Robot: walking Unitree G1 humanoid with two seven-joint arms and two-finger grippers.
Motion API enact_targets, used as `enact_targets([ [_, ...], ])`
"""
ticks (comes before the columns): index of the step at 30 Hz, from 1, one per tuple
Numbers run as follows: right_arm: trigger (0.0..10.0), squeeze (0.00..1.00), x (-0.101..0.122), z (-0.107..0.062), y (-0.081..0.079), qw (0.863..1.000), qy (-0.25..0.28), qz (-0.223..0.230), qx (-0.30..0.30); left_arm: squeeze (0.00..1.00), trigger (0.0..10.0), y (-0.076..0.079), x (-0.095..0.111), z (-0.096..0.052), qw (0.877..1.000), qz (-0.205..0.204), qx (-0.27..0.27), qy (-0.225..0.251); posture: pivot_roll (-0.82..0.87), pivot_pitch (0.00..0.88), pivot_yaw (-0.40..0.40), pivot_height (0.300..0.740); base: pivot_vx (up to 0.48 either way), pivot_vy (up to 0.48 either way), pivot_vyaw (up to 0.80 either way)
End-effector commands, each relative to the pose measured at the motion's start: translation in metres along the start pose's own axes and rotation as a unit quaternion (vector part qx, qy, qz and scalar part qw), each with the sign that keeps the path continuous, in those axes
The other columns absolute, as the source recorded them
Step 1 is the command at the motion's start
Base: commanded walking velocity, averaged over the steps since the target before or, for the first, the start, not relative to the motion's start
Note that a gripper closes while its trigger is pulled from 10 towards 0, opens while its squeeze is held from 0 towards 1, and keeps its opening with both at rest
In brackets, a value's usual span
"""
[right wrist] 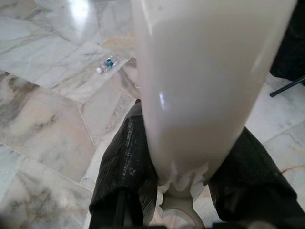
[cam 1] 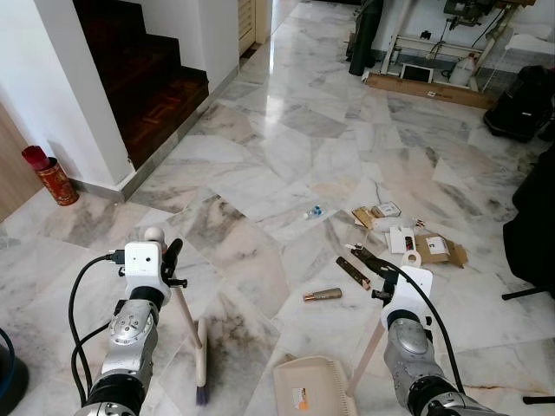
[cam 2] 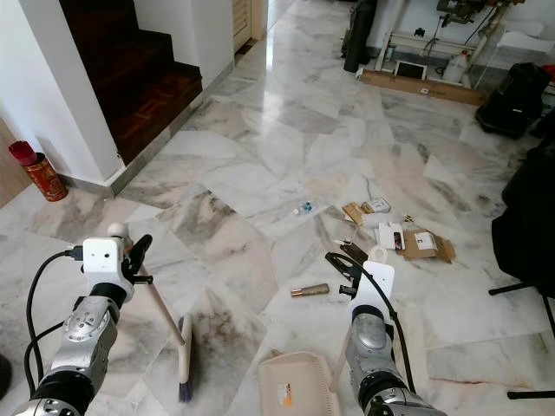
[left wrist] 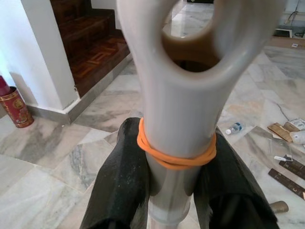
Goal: Sweep floor
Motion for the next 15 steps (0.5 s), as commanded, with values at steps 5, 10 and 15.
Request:
enact_targets([
  [5,10.0,0.00,-0.0068,-0.0026,-0.0020,1.000,-0.011,-0.005,0.009,0.00,10.0,-0.0066,0.0088,0.0059,1.000,0.002,0.011,0.010,0.09,0.013,-0.069,0.740,0.000,0.000,0.00],
  [10,10.0,0.00,-0.0072,-0.0026,-0.0024,1.000,-0.013,-0.006,0.010,0.00,10.0,-0.0055,0.0099,0.0063,1.000,0.002,0.011,0.012,0.09,0.016,-0.070,0.740,0.048,0.000,0.00],
  [15,10.0,0.00,-0.0071,-0.0024,-0.0013,1.000,-0.013,-0.006,0.007,0.00,10.0,-0.0056,0.0107,0.0067,1.000,0.001,0.011,0.014,0.09,0.028,-0.073,0.740,0.265,0.000,0.00],
])
Point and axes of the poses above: a point about 5 cm out from each wrist's last joint towards the gripper, its own z axis pointing out of the wrist towards the gripper, its own x axis along the axis of the wrist's last joint, y = z × x, the point moved 3 cm from there along z, pointing out of the wrist towards the gripper, and after that the axes turned 11 degrees about z, right-handed, at the moved point
